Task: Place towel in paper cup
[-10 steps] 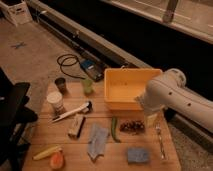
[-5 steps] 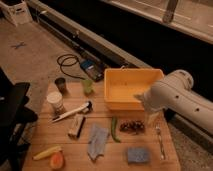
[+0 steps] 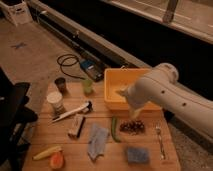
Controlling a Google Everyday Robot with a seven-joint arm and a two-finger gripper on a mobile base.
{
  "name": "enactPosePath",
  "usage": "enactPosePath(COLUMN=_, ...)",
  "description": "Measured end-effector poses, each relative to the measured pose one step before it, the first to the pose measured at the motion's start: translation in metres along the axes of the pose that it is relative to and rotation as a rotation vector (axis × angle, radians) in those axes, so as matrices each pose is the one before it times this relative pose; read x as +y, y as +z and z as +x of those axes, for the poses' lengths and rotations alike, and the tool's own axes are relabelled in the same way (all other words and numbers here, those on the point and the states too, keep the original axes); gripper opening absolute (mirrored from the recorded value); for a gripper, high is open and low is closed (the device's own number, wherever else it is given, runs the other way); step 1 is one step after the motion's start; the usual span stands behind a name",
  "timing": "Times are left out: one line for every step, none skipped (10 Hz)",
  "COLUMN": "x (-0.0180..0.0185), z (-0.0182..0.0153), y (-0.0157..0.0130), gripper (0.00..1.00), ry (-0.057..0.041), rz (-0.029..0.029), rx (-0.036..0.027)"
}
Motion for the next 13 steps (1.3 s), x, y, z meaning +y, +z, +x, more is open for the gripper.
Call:
enactPosePath(x=-0.00761, z=-0.01843, y=0.01833, gripper=0.8, ry=-0.04984, rz=-0.01418, rx=-0.02432)
enactPosePath(x=-0.00346, z=-0.01072, y=0.01355, gripper=0.8, ry=-0.03185, rz=-0.01692, rx=-0.01649)
enactPosePath(x=-0.00198, z=-0.0093, y=0.0152, gripper=0.8, ry=-0.03167, rz=-0.0222, rx=-0.01778)
enactPosePath(x=0.0004, z=-0.00521, y=0.01155, gripper=0.8, ry=-0.02283, rz=-0.02092, rx=-0.01278)
enactPosePath(x=-0.00099, z=-0.00798, y=0.01389, gripper=0.8, ry=-0.03193, rz=-0.02862, rx=-0.01701)
enactPosePath(x=-0.00029, z=-0.00556, y=0.00756, gripper=0.8, ry=-0.0184, rz=-0.01698, rx=-0.01293)
enactPosePath(x=0.00067, z=-0.00498, y=0.00686, gripper=0.8, ry=-0.01342, rz=-0.01515, rx=-0.01085)
enactPosePath(x=0.00093, z=-0.00973, y=0.01085, gripper=0.8, ry=-0.02012, rz=-0.02136, rx=-0.02211)
enactPosePath(x=0.0022, z=-0.00762, y=0.00781, gripper=0.8, ry=-0.01155, rz=-0.01266, rx=-0.0182)
enactPosePath(x=0.00086, z=-0.00082, y=0.00097, gripper=0.8, ry=-0.00051, rz=-0.00128, rx=-0.00215)
enactPosePath(x=0.00073, z=0.00085, y=-0.00037, gripper=0.8, ry=0.0026, rz=0.00082, rx=0.0006)
enactPosePath(x=-0.00071, z=-0.00053, y=0.00011, gripper=0.8, ry=-0.00151, rz=0.00043, rx=-0.00042)
enactPosePath(x=-0.00054, z=-0.00044, y=0.00011, gripper=0.8, ry=-0.00123, rz=0.00008, rx=-0.00032)
